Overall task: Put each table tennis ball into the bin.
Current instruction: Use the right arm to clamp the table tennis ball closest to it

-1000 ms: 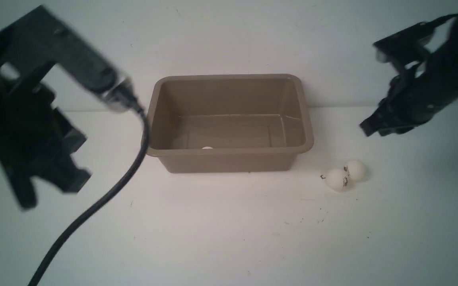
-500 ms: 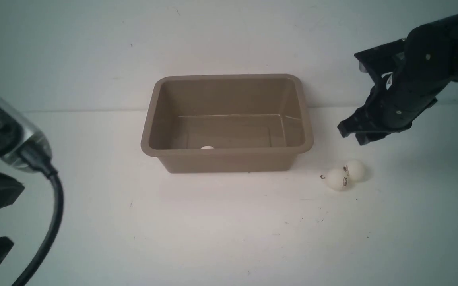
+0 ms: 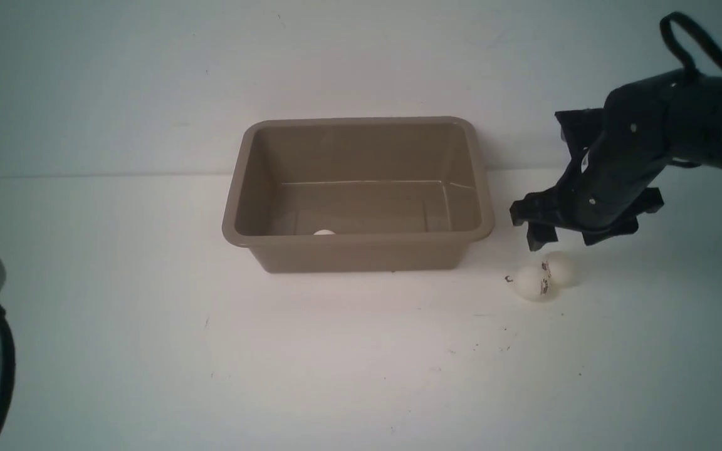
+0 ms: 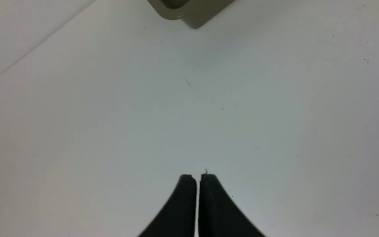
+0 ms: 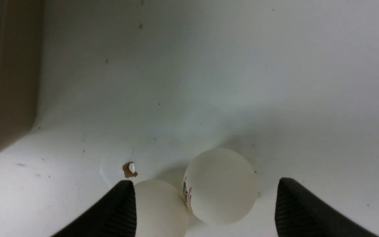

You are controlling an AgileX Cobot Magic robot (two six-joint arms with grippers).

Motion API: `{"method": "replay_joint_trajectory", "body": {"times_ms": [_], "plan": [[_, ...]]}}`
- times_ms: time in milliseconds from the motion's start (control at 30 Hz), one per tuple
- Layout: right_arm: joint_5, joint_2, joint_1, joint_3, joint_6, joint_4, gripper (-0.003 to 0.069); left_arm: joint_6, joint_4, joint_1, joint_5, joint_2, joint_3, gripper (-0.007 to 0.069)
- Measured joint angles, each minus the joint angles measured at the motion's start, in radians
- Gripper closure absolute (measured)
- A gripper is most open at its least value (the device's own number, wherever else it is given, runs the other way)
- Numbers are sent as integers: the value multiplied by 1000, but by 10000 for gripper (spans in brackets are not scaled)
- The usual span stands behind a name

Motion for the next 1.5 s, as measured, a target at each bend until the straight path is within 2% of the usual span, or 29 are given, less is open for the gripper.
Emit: {"method": "replay_joint_trajectory", "body": {"times_ms": [433, 1067, 1500], "plan": [[-27, 63, 0, 0, 105, -101, 147, 15, 0, 0, 20, -1, 0, 629], [-56, 97, 0, -3, 132, -108, 149, 33, 0, 0, 20, -1, 0, 629], [-46, 97, 0, -3, 133, -109, 249, 35, 0, 0, 20, -1, 0, 629]]}}
